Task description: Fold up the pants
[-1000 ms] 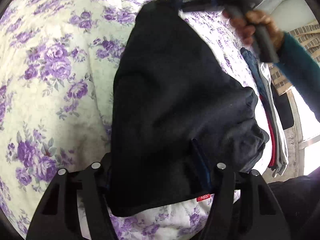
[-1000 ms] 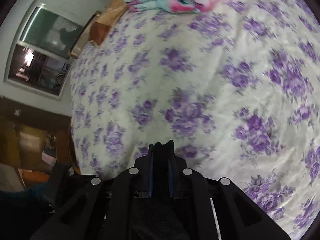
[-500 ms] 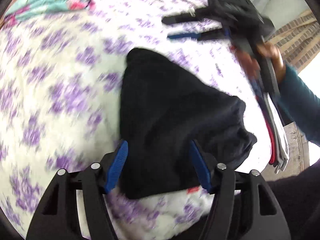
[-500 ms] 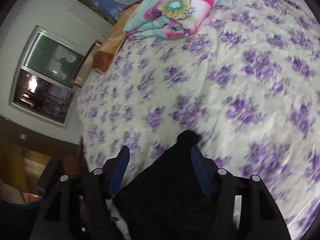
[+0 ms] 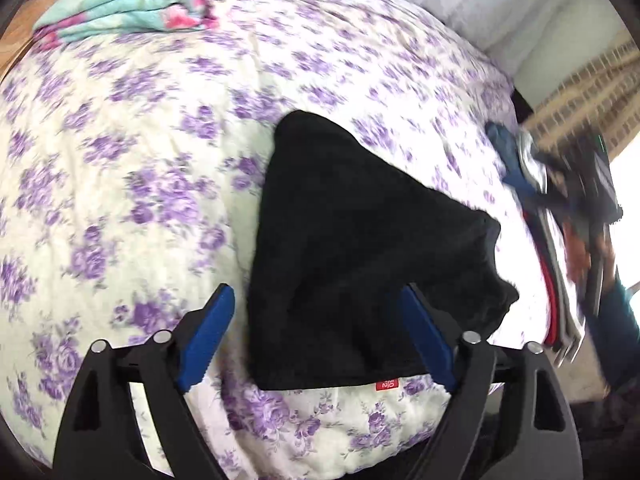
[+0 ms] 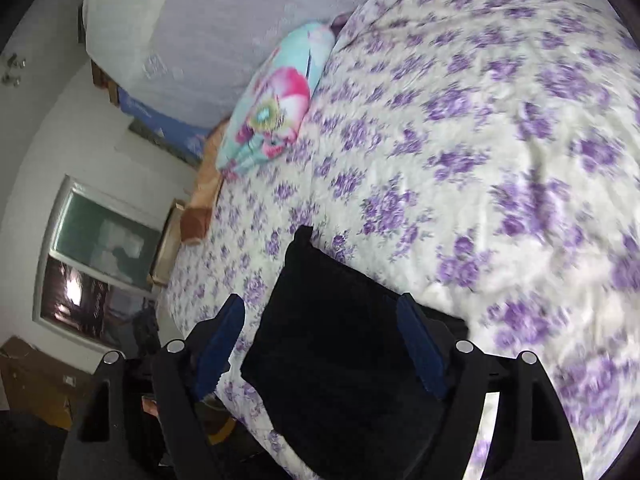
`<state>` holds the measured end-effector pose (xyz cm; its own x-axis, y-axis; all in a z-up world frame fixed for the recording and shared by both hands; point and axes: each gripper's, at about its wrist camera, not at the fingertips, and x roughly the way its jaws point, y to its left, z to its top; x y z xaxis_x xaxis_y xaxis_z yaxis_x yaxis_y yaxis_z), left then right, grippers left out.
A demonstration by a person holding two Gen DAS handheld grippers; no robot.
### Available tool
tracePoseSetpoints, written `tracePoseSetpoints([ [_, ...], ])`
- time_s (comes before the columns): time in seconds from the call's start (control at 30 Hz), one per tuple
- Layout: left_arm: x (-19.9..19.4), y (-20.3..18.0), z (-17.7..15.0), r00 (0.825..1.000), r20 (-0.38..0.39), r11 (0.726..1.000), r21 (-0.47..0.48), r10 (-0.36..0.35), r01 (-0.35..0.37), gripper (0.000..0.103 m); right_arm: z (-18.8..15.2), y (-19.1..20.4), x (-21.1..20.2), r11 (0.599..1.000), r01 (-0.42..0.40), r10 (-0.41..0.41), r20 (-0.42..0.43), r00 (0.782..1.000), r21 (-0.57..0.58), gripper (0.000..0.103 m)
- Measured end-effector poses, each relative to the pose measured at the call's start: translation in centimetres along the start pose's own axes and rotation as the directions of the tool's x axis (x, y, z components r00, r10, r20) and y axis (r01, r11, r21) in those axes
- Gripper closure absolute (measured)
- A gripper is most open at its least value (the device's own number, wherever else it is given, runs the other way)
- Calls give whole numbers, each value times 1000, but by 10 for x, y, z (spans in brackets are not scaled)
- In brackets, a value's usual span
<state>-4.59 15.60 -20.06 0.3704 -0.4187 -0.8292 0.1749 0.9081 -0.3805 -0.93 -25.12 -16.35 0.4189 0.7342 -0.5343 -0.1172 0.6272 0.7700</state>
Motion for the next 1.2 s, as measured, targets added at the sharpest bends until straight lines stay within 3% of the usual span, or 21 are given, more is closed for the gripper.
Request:
tracePoseSetpoints([
  [0.1,-3,13,4,999,-12,996,-78,-49,48,20,-61,-28,-32,985,-94,84,78,993,142,24],
  [0.2,6,20,8,996,-41,994,-79,-81,77,20,-129,-50,-33,919,-233,195,147,970,318,24],
  [0.23,16,14,10,993,-62,992,-78,-100,95,20,-150,-53,-27,900,-245,199,161,967,359,24],
  [0.37,29,22,18,984,-115,989,-80,-134,125,20,-193,-50,2,892,-224,162,184,969,392,23],
  [0.43,27,23,18,981,-118,987,-64,-152,145,20,-198,-49,14,903,-200,128,205,970,381,23],
  [0.57,22,23,20,982,-125,990,-16,-144,143,20,-198,-54,27,896,-230,131,268,955,380,24],
  [0.77,36,31,19,979,-151,990,10,-140,143,20,-178,-44,49,934,-153,87,212,973,322,24],
  [0.87,48,43,17,971,-168,985,-30,-171,168,20,-176,-37,57,930,-184,120,211,970,317,23],
  [0.93,55,52,15,964,-173,979,-60,-204,196,20,-183,-42,58,911,-228,151,236,960,344,34],
  [1.0,58,58,13,956,-168,970,-76,-241,231,20,-188,-53,60,896,-211,124,238,963,390,71],
  [1.1,61,60,15,946,-170,961,-82,-276,265,19,-189,-51,58,897,-194,100,244,965,398,78],
  [1.2,61,60,17,931,-178,948,-83,-318,308,18,-181,-29,41,897,-238,138,275,952,373,81],
])
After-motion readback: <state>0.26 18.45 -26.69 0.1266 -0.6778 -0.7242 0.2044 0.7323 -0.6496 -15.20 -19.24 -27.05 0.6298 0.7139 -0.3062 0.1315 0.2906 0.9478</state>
